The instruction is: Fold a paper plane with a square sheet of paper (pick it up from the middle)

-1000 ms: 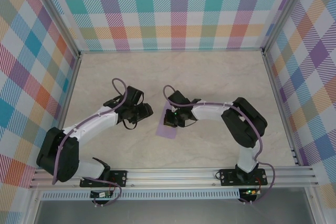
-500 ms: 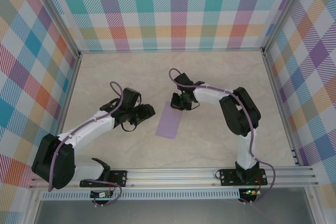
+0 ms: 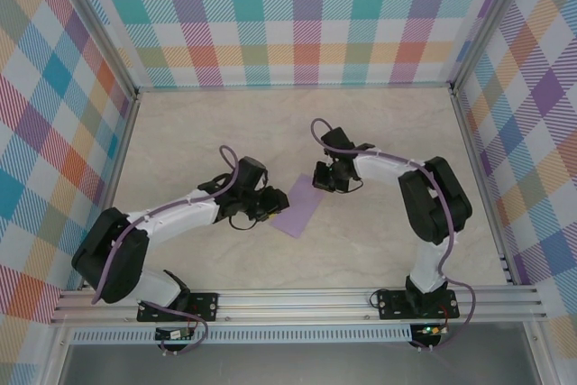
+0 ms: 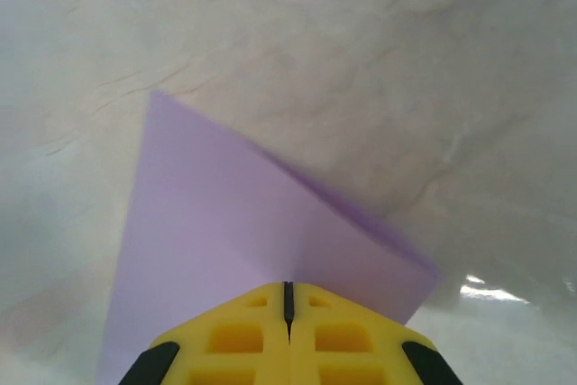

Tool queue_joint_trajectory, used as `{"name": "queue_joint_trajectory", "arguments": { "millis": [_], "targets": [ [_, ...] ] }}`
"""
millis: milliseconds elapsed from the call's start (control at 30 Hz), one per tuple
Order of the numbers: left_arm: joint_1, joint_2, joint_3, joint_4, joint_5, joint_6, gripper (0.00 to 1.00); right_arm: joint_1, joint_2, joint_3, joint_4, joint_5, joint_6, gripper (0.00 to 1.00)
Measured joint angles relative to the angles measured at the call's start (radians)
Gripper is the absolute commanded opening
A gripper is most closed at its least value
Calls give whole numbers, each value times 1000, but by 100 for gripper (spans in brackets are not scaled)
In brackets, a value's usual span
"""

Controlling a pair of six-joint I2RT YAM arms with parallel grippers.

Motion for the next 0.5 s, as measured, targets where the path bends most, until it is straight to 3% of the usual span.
{"name": "queue_joint_trajectory", "arguments": {
  "millis": [200, 500],
  "targets": [
    [-83, 99, 38, 67, 1, -33, 12, 3, -134, -150, 177, -158, -32, 0],
    [-121, 237, 89, 105, 5, -43, 1, 4, -145, -335, 310, -279, -32, 0]
  ]
}}
